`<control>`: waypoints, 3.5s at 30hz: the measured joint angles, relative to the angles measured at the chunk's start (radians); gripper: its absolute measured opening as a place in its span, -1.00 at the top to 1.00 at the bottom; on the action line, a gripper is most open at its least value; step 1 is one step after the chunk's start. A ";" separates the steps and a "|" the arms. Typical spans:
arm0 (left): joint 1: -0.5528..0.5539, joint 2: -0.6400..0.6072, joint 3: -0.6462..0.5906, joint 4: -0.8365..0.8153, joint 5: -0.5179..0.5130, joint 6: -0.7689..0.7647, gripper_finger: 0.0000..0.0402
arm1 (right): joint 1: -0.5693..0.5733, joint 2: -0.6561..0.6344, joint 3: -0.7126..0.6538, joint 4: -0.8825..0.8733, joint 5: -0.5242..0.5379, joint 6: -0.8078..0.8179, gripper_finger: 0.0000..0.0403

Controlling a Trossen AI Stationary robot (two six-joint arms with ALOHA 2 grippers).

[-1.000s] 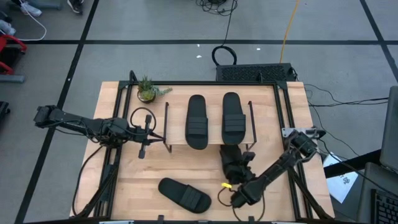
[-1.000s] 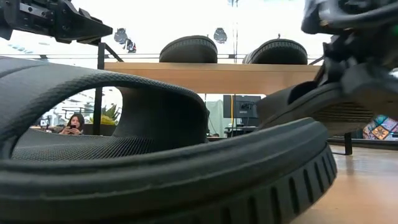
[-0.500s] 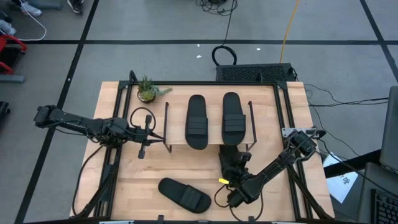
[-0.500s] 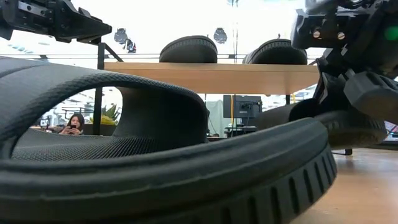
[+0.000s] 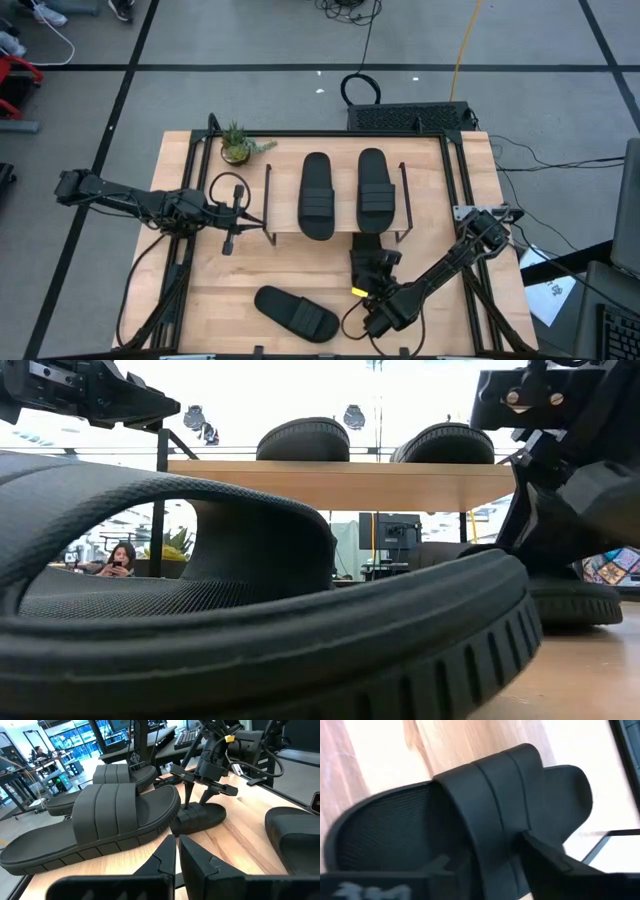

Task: Pick and place slides into the shelf
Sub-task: Put the black slipper under the shelf, then adjust the shelf

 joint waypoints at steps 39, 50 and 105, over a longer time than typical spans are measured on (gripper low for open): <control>0.000 0.000 0.000 -0.005 0.000 0.043 0.87 | 0.162 -0.164 -0.119 0.514 -0.061 -0.271 0.99; 0.000 0.000 0.000 -0.010 0.000 0.035 0.87 | 0.120 -0.164 -0.264 0.748 -0.135 -0.276 1.00; -0.049 0.000 0.000 -0.009 0.000 0.085 0.87 | 0.238 -0.443 -0.389 0.753 0.357 -0.404 1.00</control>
